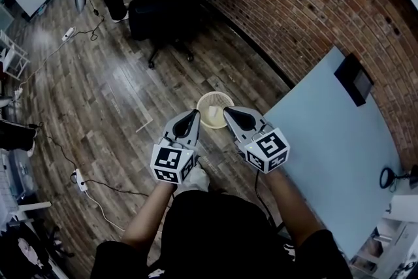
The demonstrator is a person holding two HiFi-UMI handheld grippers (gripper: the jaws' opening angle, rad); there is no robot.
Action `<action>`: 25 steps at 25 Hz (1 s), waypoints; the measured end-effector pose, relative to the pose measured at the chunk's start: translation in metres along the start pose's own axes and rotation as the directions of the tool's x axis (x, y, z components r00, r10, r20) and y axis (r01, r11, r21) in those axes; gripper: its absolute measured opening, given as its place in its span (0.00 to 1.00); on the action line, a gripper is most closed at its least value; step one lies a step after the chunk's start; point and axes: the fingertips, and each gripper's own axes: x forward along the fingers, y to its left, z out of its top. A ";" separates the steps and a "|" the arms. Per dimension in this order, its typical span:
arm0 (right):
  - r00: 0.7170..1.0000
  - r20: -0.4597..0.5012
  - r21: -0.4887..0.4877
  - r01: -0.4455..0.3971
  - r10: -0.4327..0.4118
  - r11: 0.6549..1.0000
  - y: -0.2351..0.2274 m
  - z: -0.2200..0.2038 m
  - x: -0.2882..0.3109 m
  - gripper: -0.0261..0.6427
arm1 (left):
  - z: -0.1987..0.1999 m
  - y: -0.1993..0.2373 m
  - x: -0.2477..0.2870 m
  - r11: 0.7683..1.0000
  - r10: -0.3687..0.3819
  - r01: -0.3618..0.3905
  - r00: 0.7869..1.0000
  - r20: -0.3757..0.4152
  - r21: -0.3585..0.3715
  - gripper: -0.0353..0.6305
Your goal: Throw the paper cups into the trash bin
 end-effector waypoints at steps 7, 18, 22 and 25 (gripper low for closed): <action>1.000 0.026 -0.006 0.001 -0.001 1.000 0.010 -0.001 -0.027 0.05 | 0.002 -0.017 -0.017 0.999 0.023 -0.024 1.000 0.012 0.029 0.06; 0.999 0.052 -0.022 -0.006 0.007 1.000 0.037 -0.002 -0.065 0.05 | -0.005 -0.051 -0.051 0.998 0.044 -0.045 0.999 0.024 0.035 0.06; 0.999 0.052 -0.047 -0.012 0.014 0.999 0.049 -0.002 -0.080 0.05 | -0.007 -0.065 -0.061 0.998 0.041 -0.042 0.999 0.029 0.036 0.06; 0.998 0.055 -0.066 -0.008 0.011 0.998 0.055 0.000 -0.091 0.05 | -0.007 -0.077 -0.067 0.999 0.031 -0.032 0.999 0.035 0.043 0.06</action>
